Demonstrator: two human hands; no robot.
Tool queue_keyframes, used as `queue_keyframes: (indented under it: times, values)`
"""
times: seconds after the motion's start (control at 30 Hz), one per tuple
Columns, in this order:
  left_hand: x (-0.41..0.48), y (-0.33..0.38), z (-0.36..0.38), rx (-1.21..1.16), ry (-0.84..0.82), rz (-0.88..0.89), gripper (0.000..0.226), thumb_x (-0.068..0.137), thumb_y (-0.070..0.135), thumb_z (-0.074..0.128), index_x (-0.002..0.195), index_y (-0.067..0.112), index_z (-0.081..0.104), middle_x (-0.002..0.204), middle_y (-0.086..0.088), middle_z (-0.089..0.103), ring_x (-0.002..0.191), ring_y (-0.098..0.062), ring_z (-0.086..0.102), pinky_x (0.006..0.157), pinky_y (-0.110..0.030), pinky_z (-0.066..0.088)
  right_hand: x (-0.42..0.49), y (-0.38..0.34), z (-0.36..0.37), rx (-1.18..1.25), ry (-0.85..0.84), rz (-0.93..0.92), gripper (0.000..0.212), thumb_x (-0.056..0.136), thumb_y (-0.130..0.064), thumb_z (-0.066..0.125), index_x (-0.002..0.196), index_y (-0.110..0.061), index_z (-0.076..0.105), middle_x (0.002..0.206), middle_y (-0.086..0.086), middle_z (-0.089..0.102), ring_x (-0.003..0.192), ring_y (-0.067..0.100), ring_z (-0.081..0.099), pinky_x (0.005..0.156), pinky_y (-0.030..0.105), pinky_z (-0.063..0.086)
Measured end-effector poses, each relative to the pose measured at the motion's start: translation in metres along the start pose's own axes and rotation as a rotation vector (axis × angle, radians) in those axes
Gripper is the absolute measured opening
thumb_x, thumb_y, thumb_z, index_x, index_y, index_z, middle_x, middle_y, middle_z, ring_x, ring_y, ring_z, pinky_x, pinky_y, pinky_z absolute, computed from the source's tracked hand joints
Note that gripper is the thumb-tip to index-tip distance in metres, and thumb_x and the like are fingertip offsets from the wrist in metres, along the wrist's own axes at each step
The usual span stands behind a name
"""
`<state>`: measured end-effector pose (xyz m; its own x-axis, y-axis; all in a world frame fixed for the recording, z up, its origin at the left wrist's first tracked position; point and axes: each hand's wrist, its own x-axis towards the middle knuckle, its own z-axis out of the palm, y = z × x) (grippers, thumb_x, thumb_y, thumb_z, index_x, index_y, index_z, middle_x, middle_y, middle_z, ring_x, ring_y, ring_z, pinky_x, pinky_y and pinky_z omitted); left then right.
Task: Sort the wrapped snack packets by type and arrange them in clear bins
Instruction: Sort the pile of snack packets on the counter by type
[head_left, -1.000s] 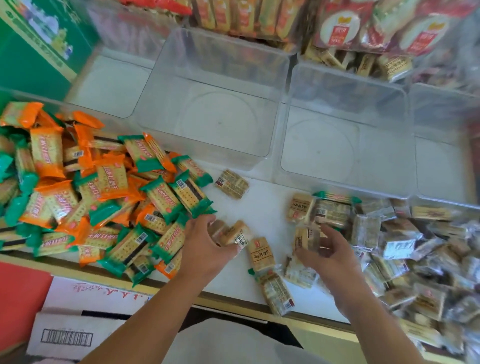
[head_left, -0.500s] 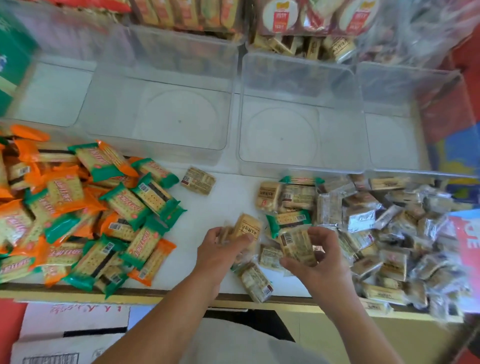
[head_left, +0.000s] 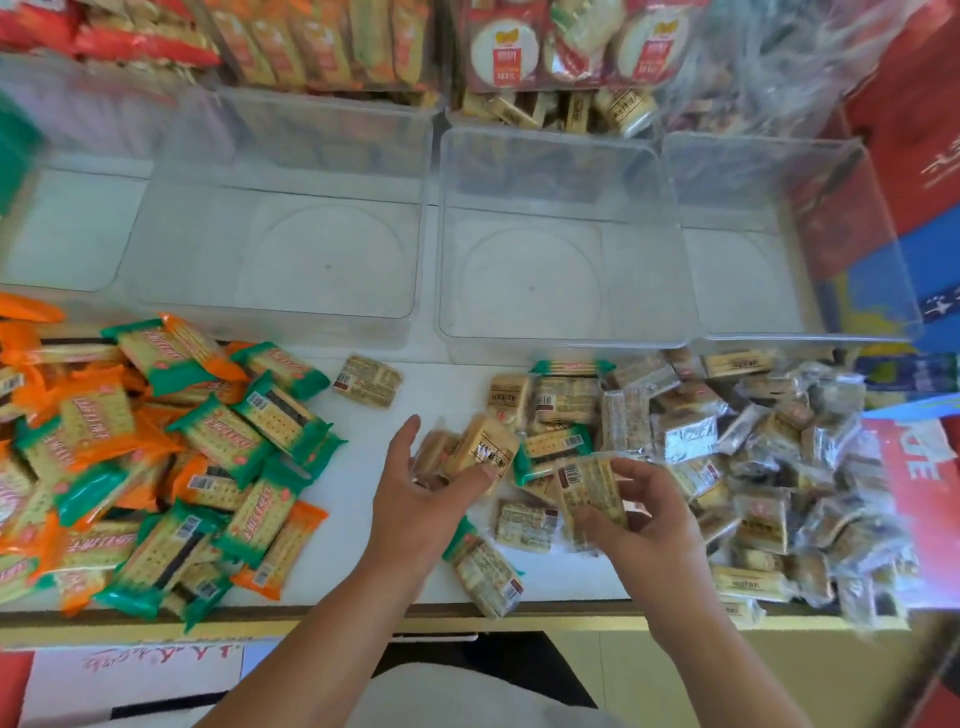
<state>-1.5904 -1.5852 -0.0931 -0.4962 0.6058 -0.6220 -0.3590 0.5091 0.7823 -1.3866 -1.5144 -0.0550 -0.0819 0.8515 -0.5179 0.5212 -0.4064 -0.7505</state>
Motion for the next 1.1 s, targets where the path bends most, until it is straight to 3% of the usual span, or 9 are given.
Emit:
queue_keyframes:
  times: [0.13,0.23,0.5,0.63,0.7,0.8,0.9,1.03,1.1]
  values:
    - [-0.025,0.01,0.019,0.067,-0.119,-0.007,0.089,0.071,0.038,0.092,0.144,0.053,0.043,0.12,0.019,0.06,0.099,-0.006,0.07,0.078,-0.024,0.053,-0.012,0.004,-0.04,0.015,0.08,0.039,0.043,0.076,-0.029,0.089,0.106,-0.042,0.062,0.09,-0.017,0.068,0.069,0.004,0.067,0.07,0.034,0.057]
    - [-0.046,0.005,0.052,0.142,-0.198,-0.016,0.082,0.073,0.039,0.091,0.139,0.053,0.045,0.113,0.02,0.061,0.092,-0.009,0.074,0.072,-0.024,0.055,-0.019,0.025,-0.071,0.013,0.079,0.06,0.039,0.078,-0.036,0.086,0.109,-0.041,0.063,0.094,-0.015,0.069,0.077,0.009,0.069,0.076,0.039,0.06]
    - [-0.079,-0.018,0.155,0.251,-0.237,-0.044,0.072,0.074,0.034,0.091,0.133,0.044,0.051,0.105,0.022,0.063,0.081,0.007,0.068,0.061,-0.007,0.047,0.003,0.077,-0.158,0.021,0.135,0.06,0.031,0.088,-0.026,0.078,0.109,-0.039,0.06,0.104,-0.013,0.068,0.076,-0.002,0.066,0.066,0.022,0.052]
    - [-0.076,-0.021,0.192,0.307,-0.212,-0.002,0.094,0.068,0.051,0.091,0.147,0.04,0.042,0.122,0.02,0.058,0.099,0.001,0.062,0.081,-0.02,0.05,0.047,0.075,-0.192,-0.071,0.137,-0.013,0.034,0.09,-0.025,0.077,0.116,-0.033,0.057,0.107,-0.019,0.063,0.074,-0.008,0.063,0.054,0.011,0.047]
    - [-0.074,-0.018,0.202,0.308,-0.165,0.006,0.097,0.069,0.05,0.091,0.151,0.039,0.039,0.121,0.022,0.057,0.102,0.0,0.061,0.079,-0.018,0.051,0.07,0.07,-0.2,-0.122,0.123,-0.07,0.035,0.09,-0.025,0.077,0.118,-0.033,0.058,0.105,-0.022,0.063,0.079,-0.01,0.062,0.058,0.009,0.044]
    - [-0.075,-0.021,0.207,0.243,-0.103,-0.026,0.092,0.071,0.041,0.092,0.148,0.037,0.041,0.114,0.018,0.063,0.095,-0.003,0.068,0.064,-0.012,0.054,0.097,0.077,-0.207,-0.269,0.12,-0.128,0.037,0.089,-0.029,0.077,0.122,-0.031,0.06,0.105,-0.018,0.066,0.09,0.004,0.065,0.071,0.025,0.052]
    - [-0.075,-0.029,0.216,0.216,-0.073,-0.067,0.103,0.059,0.053,0.094,0.147,0.036,0.044,0.123,0.012,0.065,0.105,-0.008,0.068,0.089,-0.032,0.06,0.107,0.089,-0.212,-0.434,0.152,-0.184,0.033,0.086,-0.033,0.08,0.117,-0.026,0.069,0.116,-0.007,0.061,0.08,0.011,0.063,0.066,0.031,0.053]
    - [-0.081,-0.025,0.251,0.205,-0.108,-0.027,0.087,0.066,0.046,0.094,0.14,0.037,0.047,0.113,0.019,0.065,0.088,0.004,0.07,0.083,-0.025,0.059,0.088,0.09,-0.235,-0.089,0.227,-0.202,0.016,0.09,-0.029,0.077,0.105,-0.031,0.071,0.097,-0.014,0.07,0.08,-0.002,0.065,0.069,0.021,0.054]
    - [-0.077,-0.026,0.273,0.221,-0.158,0.014,0.101,0.061,0.054,0.094,0.146,0.038,0.042,0.115,0.019,0.065,0.093,0.001,0.071,0.089,-0.032,0.06,0.072,0.092,-0.245,0.049,0.282,-0.206,0.008,0.094,-0.027,0.072,0.1,-0.032,0.071,0.09,-0.013,0.073,0.083,-0.003,0.066,0.07,0.017,0.052]
